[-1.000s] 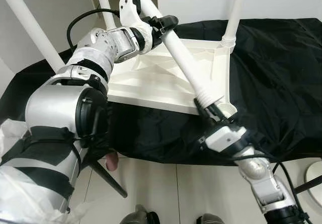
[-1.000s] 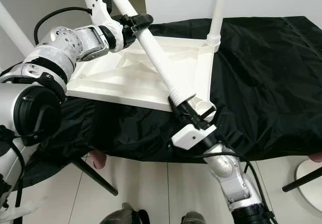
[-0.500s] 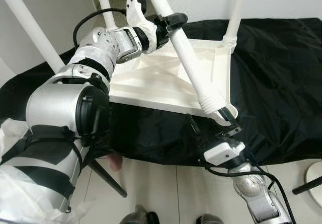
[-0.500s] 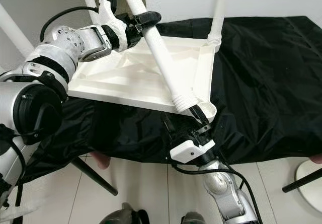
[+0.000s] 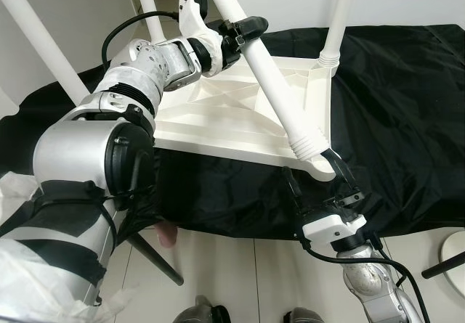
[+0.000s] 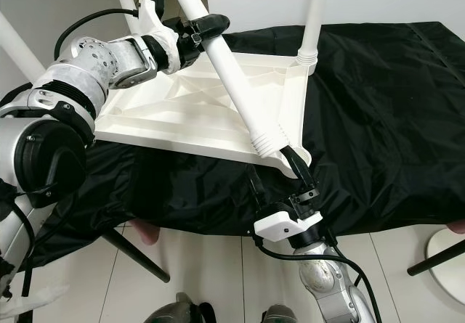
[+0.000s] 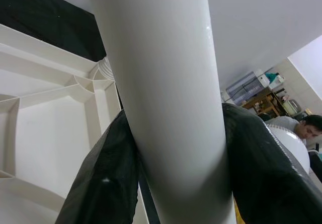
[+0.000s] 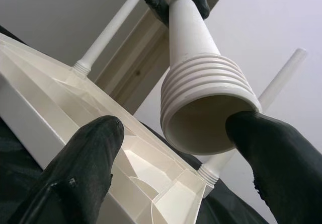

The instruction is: Building children table

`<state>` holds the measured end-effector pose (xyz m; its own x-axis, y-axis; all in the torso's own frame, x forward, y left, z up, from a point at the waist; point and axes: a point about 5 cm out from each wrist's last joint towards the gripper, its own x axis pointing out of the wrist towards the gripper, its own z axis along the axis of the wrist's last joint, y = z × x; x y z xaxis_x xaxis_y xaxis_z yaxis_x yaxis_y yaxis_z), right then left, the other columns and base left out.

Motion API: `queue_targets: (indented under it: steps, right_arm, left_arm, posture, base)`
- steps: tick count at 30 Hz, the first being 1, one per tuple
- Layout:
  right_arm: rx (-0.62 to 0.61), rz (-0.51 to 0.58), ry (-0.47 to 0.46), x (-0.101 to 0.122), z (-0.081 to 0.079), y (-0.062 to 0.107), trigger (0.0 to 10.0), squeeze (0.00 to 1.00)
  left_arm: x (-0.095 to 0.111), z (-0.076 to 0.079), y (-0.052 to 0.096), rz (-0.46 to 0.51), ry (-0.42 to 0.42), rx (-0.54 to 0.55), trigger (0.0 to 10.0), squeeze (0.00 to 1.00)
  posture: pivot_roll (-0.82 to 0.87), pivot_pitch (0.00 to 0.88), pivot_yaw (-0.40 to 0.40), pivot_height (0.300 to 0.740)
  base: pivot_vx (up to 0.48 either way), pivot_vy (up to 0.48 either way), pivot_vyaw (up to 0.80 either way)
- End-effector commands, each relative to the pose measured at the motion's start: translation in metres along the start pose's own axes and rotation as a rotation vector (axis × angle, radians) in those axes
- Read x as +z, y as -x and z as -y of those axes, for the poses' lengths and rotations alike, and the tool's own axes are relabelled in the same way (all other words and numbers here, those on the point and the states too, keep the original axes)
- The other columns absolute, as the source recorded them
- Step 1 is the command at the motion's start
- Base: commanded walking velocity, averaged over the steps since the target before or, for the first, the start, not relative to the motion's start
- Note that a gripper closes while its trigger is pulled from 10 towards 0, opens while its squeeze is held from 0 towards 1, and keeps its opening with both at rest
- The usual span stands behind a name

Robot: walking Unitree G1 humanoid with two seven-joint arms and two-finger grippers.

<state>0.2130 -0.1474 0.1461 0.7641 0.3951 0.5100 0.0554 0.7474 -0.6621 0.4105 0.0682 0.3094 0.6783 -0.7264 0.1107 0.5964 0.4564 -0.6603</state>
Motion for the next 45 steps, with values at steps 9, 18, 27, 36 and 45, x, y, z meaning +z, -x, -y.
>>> queue_targets:
  steps: [9, 18, 27, 36, 45]
  right_arm:
    - [-0.116, -0.025, 0.075, -0.004, -0.006, 0.015, 10.0, 0.0]
    - [-0.126, -0.071, 0.079, -0.008, -0.009, 0.029, 10.0, 0.0]
    - [-0.247, -0.133, -0.057, -0.008, 0.018, -0.001, 10.0, 0.0]
    - [-0.334, -0.238, -0.33, -0.013, 0.036, -0.046, 10.0, 0.0]
    - [-0.269, -0.291, -0.503, -0.017, 0.041, -0.074, 10.0, 0.0]
  left_arm:
    - [0.004, -0.013, 0.009, 0.005, -0.016, 0.087, 10.0, 0.0]
    - [0.014, -0.011, 0.011, 0.035, -0.029, 0.089, 10.0, 0.0]
    - [0.03, 0.003, 0.009, 0.108, -0.077, 0.026, 10.0, 0.0]
    - [0.055, 0.026, 0.008, 0.249, -0.179, -0.022, 10.0, 0.0]
    - [0.052, 0.027, 0.006, 0.313, -0.274, 0.0, 10.0, 0.0]
  posture:
    - [-0.1, 0.025, 0.177, 0.74]
    - [-0.09, 0.035, 0.173, 0.74]
    - [-0.1, 0.038, 0.155, 0.74]
    - [-0.09, 0.014, 0.122, 0.74]
    - [-0.08, 0.0, 0.107, 0.74]
  base:
    - [0.0, 0.0, 0.0]
    - [0.0, 0.0, 0.0]
    - [0.0, 0.0, 0.0]
    - [0.0, 0.0, 0.0]
    - [0.0, 0.0, 0.0]
